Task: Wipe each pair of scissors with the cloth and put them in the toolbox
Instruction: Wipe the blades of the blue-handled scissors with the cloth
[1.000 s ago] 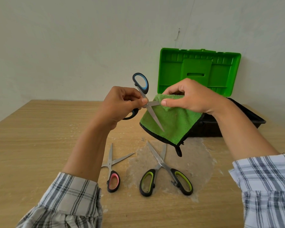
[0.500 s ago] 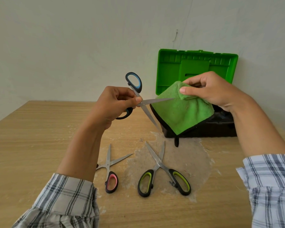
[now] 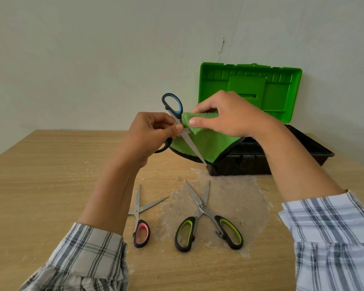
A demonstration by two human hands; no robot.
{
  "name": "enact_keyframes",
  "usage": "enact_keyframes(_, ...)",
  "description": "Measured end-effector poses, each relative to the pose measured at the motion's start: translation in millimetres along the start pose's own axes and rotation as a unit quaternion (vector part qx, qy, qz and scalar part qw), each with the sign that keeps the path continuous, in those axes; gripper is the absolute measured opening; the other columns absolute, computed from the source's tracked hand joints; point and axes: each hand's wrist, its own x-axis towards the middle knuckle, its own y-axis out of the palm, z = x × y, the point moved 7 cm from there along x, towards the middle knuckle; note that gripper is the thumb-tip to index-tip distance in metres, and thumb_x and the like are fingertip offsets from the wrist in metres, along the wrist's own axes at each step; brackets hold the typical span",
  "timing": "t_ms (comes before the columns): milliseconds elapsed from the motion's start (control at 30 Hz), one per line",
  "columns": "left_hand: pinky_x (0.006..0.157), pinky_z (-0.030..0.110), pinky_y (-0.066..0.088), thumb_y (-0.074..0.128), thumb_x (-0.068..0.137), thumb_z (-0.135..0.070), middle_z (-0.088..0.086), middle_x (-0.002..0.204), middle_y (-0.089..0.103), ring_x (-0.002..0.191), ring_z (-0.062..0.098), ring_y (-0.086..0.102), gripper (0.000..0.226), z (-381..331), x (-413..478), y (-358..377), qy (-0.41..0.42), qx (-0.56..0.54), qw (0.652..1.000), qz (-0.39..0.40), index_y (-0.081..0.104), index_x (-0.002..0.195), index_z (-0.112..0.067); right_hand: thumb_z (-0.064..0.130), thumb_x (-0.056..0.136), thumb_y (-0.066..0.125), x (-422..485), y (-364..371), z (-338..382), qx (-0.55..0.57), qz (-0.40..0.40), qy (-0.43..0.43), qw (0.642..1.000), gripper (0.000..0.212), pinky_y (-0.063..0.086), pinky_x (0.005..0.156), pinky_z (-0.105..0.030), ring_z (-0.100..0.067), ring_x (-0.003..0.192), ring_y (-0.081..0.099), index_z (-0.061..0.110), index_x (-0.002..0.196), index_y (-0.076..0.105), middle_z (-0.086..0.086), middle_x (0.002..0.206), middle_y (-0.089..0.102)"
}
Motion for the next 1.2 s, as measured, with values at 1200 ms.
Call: enact_keyframes(1200, 0.079, 0.035, 0.058, 0.086, 0.072, -0.017, 0.001, 0.095, 0.074, 0.075, 0.022, 0.074, 0.076, -5.7, -8.8, 0.1, -0.011, 0.019, 1.0, 0.017, 0.037, 0.129, -0.028, 0.037, 0.092, 0.067, -17.1, -13.3, -42.8, 0.002, 0.102, 0.006, 0.995, 0.023, 0.042, 0.101, -0.024, 0.01, 0.1, 0.062, 0.024, 0.109, 0.075, 0.022, 0.106, 0.071)
